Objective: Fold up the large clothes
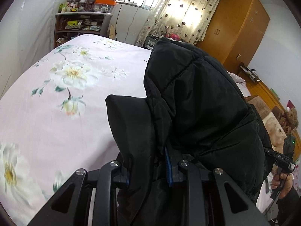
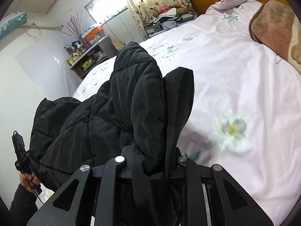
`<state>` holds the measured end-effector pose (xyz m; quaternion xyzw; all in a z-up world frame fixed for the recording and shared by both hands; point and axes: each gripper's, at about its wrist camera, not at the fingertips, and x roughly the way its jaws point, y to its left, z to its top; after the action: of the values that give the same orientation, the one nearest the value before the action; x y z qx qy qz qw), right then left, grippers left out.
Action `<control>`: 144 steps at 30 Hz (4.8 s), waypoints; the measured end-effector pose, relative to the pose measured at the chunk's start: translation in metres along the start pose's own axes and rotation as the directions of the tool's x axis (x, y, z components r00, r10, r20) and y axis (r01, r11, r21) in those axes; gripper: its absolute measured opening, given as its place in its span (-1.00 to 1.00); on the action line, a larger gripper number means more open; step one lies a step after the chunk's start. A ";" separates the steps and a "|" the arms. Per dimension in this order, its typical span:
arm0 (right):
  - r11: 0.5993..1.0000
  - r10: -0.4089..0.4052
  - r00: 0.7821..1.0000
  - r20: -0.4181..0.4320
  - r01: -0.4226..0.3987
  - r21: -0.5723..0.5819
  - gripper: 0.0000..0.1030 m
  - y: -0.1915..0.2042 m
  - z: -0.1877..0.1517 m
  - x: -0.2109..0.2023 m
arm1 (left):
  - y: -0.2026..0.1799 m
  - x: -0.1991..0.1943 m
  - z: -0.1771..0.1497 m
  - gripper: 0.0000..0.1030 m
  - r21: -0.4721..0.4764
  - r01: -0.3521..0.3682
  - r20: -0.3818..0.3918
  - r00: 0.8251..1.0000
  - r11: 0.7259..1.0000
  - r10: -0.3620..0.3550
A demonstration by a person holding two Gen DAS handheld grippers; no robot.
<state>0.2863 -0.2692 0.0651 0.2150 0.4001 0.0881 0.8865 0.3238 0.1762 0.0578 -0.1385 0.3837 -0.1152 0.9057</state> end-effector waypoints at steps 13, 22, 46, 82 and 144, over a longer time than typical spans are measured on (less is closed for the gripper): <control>0.995 -0.047 0.988 -0.146 0.060 0.085 -0.14 -0.066 -0.003 0.121 | 0.070 0.109 -0.036 -0.15 -0.124 -0.087 -0.118 0.990 0.988 0.073; 0.988 -0.155 0.987 -0.038 0.155 -0.009 0.10 -0.052 0.006 0.053 | 0.082 0.031 -0.029 -0.06 -0.146 -0.152 -0.001 0.988 0.977 0.154; 0.899 -0.375 0.926 -0.039 0.353 -0.260 0.10 -0.001 0.030 0.158 | -0.002 0.152 0.015 0.08 0.117 -0.297 -0.014 0.954 0.948 0.301; 0.923 -0.257 0.966 0.023 0.252 -0.292 0.10 0.081 -0.062 0.015 | -0.069 -0.010 -0.083 0.11 0.137 -0.206 -0.013 0.978 0.969 0.210; 0.900 -0.224 0.972 0.072 0.235 -0.367 0.12 0.148 -0.236 -0.147 | -0.131 -0.171 -0.225 0.40 0.128 -0.242 -0.005 0.970 0.962 0.245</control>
<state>0.0142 -0.1122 0.0920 -0.0045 0.3862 0.0545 0.9208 0.0306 0.0714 0.0651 -0.0317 0.3992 -0.0285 0.9159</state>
